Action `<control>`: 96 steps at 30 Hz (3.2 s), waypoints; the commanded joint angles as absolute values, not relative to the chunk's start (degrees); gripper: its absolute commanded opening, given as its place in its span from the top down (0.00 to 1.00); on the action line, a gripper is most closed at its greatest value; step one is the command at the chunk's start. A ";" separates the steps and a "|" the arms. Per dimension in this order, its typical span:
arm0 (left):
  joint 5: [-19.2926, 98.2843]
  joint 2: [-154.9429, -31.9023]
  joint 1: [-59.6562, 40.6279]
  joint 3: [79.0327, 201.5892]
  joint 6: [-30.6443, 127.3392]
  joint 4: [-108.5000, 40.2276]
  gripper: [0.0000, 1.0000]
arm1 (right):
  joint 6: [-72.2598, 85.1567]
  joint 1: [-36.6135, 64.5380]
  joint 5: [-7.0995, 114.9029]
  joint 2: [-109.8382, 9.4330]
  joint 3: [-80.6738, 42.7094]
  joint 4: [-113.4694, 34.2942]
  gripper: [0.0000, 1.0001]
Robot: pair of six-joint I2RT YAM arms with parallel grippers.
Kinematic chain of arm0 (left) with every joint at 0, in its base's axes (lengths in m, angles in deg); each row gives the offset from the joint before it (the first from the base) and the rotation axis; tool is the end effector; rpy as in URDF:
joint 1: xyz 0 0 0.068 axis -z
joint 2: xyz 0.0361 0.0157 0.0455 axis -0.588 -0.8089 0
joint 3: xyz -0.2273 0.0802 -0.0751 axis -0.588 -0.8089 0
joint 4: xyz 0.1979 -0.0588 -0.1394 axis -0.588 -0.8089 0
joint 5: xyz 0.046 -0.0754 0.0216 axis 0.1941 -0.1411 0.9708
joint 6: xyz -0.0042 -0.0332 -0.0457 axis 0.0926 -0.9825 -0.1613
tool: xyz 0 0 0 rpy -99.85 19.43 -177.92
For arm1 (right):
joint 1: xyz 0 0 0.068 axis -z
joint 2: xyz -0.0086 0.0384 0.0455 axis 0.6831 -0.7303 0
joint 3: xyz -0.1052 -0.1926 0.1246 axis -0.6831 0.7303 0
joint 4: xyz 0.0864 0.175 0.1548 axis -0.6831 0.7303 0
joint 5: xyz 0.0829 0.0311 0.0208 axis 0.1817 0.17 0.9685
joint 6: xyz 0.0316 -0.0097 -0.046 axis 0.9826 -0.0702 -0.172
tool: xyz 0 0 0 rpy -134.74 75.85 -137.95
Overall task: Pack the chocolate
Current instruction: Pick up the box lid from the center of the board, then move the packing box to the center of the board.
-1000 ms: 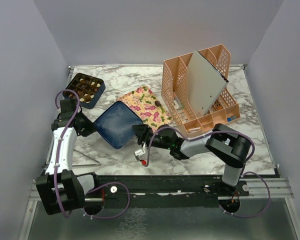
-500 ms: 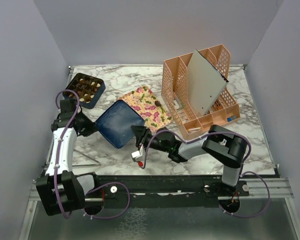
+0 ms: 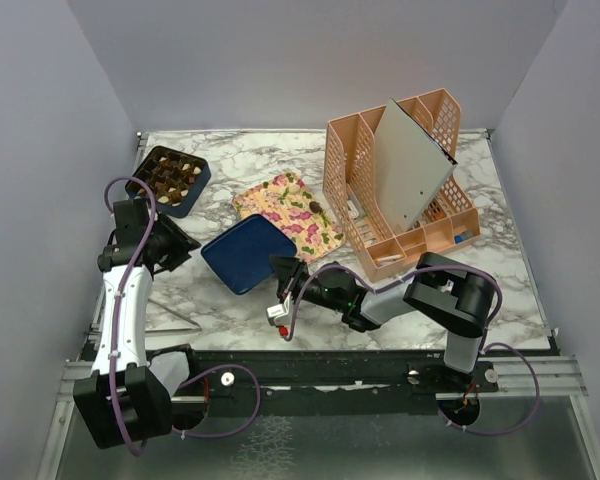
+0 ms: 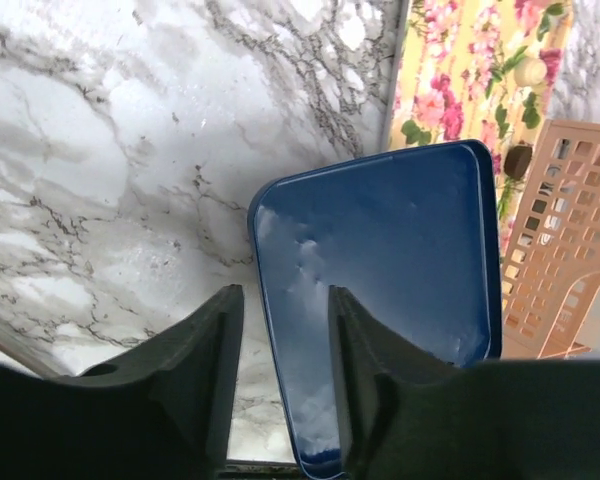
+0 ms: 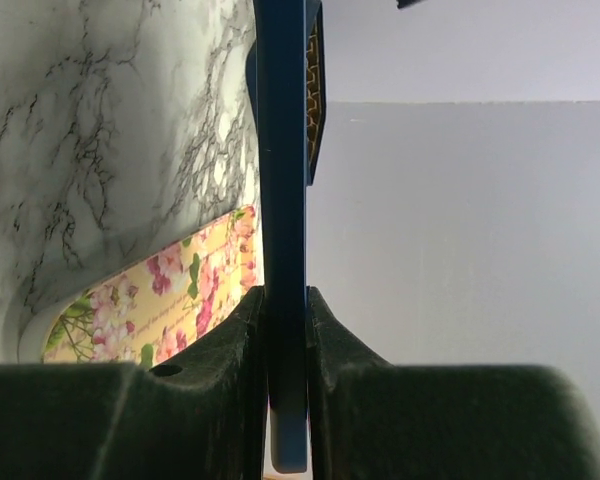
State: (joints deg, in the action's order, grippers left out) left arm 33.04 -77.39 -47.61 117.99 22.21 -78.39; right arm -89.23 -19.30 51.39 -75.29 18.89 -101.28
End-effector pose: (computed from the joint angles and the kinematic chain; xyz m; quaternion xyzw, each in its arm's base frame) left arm 0.2023 0.0312 0.2553 -0.3526 0.8689 -0.1914 0.2898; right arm 0.1551 0.3040 0.1389 -0.7338 0.1576 -0.1185 0.6501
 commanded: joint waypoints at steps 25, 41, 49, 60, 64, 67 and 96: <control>43.13 -106.45 -47.44 139.34 52.10 -55.01 0.62 | -80.73 -27.27 38.34 -54.40 30.21 -100.58 0.91; 42.32 -120.95 -43.51 144.15 57.82 -52.29 0.64 | -79.57 -27.57 40.79 -52.92 30.61 -101.72 0.90; 43.64 -124.09 -43.40 147.15 59.61 -52.38 0.66 | -79.39 -27.57 40.69 -52.38 31.35 -103.34 0.90; 44.07 -127.06 -43.23 147.74 61.90 -53.12 0.67 | -79.03 -27.57 40.91 -51.87 31.16 -102.12 0.90; 43.45 -127.32 -43.06 147.82 61.60 -53.87 0.77 | -79.04 -27.57 40.90 -52.10 31.47 -102.74 0.90; 43.05 -126.84 -42.74 148.25 61.38 -55.75 0.86 | -78.95 -27.57 40.90 -52.13 31.43 -102.85 0.90; 38.90 -103.41 -37.51 125.83 51.34 -62.87 0.91 | -72.20 -27.57 40.90 -51.89 30.05 -103.29 0.90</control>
